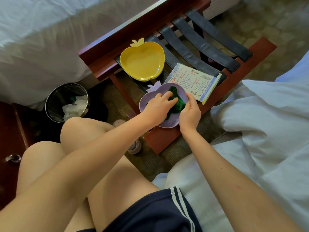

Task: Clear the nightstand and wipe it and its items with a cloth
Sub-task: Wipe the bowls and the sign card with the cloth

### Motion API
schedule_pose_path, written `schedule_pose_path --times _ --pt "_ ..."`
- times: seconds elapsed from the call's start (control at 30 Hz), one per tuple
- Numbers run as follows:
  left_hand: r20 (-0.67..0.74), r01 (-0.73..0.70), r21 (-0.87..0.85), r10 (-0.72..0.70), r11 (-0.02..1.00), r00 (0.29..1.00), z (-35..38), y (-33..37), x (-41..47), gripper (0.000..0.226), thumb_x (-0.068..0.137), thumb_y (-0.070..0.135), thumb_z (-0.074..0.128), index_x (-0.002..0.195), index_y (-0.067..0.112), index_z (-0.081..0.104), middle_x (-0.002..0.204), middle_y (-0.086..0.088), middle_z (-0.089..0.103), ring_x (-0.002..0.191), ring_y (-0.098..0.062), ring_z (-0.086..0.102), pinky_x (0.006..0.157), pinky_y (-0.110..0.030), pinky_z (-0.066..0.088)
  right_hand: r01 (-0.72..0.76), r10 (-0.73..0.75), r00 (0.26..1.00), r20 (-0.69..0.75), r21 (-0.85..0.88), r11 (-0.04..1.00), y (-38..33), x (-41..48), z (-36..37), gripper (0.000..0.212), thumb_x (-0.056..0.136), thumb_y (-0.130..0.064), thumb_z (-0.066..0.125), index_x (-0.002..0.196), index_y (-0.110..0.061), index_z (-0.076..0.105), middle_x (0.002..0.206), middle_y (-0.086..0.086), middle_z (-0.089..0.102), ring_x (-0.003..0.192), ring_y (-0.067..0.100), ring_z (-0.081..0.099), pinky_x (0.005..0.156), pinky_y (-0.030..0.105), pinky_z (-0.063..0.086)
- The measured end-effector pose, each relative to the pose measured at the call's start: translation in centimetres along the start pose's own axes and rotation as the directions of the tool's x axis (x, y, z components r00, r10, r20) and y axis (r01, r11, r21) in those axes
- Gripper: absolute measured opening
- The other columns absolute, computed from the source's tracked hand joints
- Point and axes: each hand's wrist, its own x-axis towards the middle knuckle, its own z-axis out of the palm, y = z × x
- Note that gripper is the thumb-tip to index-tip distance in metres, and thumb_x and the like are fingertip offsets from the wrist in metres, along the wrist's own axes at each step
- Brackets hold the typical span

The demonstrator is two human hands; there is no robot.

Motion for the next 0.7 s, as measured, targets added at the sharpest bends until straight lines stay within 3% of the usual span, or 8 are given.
schedule_pose_path --times 0.07,0.17,0.33,0.43,0.57,0.7 --pt "0.017 0.094 0.016 -0.094 0.995 0.995 -0.5 0.4 1.0 0.045 0.093 0.009 0.049 0.137 0.017 0.044 0.131 -0.013 0.041 0.099 -0.035 0.048 0.065 -0.038 0.043 0.026 -0.026 1.000 -0.002 -0.023 0.999 -0.1 0.3 -0.1 0.039 0.099 -0.003 0.033 0.133 -0.010 0.052 0.134 0.006 0.055 0.124 0.019 0.049 0.084 0.007 0.031" --pt "0.005 0.126 -0.027 -0.126 0.992 0.992 -0.8 -0.1 1.8 0.041 0.094 0.008 0.046 0.134 0.016 0.049 0.127 -0.013 0.045 0.096 -0.036 0.051 0.075 -0.045 0.047 0.048 -0.048 0.999 -0.006 -0.072 0.996 -0.3 0.8 -0.2 0.040 0.098 -0.002 0.035 0.132 -0.012 0.053 0.133 0.005 0.056 0.123 0.020 0.050 0.080 0.006 0.029" --pt "-0.065 0.163 -0.190 -0.178 0.968 0.982 -0.9 -0.9 1.6 0.041 0.095 0.007 0.046 0.135 0.013 0.051 0.128 -0.016 0.049 0.110 -0.037 0.051 0.091 -0.040 0.042 0.018 -0.026 0.998 -0.064 -0.113 0.993 -0.7 2.7 -1.2 0.042 0.098 -0.003 0.033 0.134 -0.014 0.051 0.136 0.003 0.054 0.124 0.021 0.049 0.083 0.017 0.033" --pt "-0.117 0.164 -0.268 -0.201 0.949 0.973 -1.0 -0.5 1.6 0.040 0.095 0.008 0.047 0.134 0.012 0.053 0.126 -0.014 0.051 0.112 -0.033 0.052 0.089 -0.035 0.039 0.054 -0.060 0.998 -0.031 -0.166 0.985 -0.7 4.1 -1.7 0.043 0.098 -0.004 0.033 0.136 -0.014 0.050 0.136 0.003 0.054 0.124 0.021 0.049 0.082 0.018 0.034" --pt "-0.188 0.145 -0.373 -0.228 0.916 0.955 -1.8 0.3 2.2 0.037 0.094 0.006 0.049 0.131 0.009 0.055 0.124 -0.014 0.053 0.109 -0.031 0.053 0.088 -0.031 0.039 0.073 -0.083 0.995 -0.056 -0.173 0.982 -1.2 5.5 -2.1 0.043 0.097 -0.003 0.033 0.136 -0.014 0.049 0.137 0.003 0.053 0.127 0.021 0.046 0.093 0.023 0.036" --pt "-0.232 0.157 -0.447 -0.283 0.881 0.930 -2.7 0.5 3.0 0.038 0.094 0.006 0.051 0.132 0.009 0.055 0.128 -0.013 0.052 0.115 -0.029 0.051 0.090 -0.025 0.036 0.088 -0.109 0.987 -0.118 -0.173 0.981 -2.0 6.7 -2.4 0.043 0.098 -0.002 0.032 0.136 -0.012 0.048 0.138 0.006 0.052 0.128 0.020 0.045 0.090 0.016 0.033"
